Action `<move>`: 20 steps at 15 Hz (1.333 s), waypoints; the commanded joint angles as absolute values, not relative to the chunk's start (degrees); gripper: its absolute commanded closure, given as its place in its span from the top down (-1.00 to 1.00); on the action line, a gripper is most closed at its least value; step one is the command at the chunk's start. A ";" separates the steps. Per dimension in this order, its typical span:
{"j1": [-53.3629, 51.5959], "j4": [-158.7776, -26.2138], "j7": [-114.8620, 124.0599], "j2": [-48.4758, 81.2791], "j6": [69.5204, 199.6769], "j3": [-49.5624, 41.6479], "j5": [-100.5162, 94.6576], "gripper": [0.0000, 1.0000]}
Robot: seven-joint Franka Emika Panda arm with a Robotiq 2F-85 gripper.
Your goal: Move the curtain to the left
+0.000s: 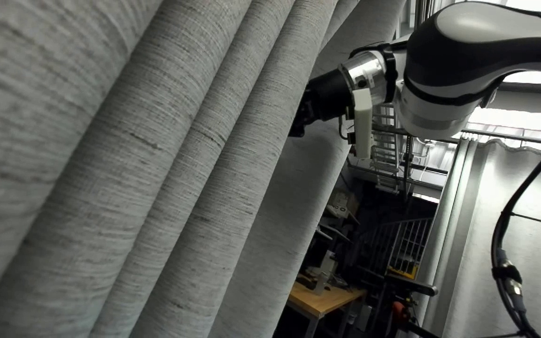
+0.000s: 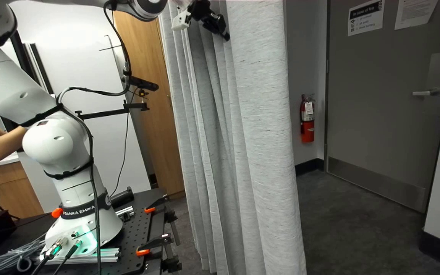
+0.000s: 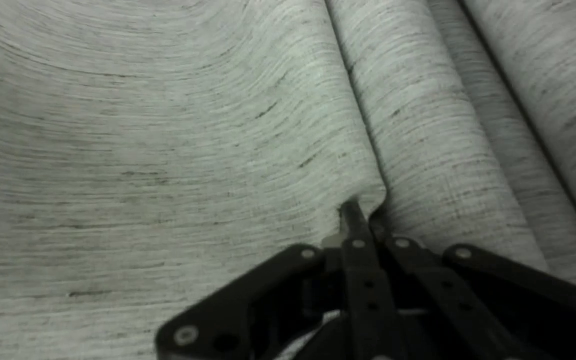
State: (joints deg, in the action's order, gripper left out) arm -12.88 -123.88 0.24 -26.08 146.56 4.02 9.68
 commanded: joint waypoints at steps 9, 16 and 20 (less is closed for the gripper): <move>-23.88 -120.82 -12.63 -18.17 146.25 5.10 26.04 -0.99; -29.20 -123.57 -13.96 -20.66 148.14 10.13 29.89 -0.99; -33.14 -125.04 -15.28 -21.38 149.61 11.90 32.61 -0.99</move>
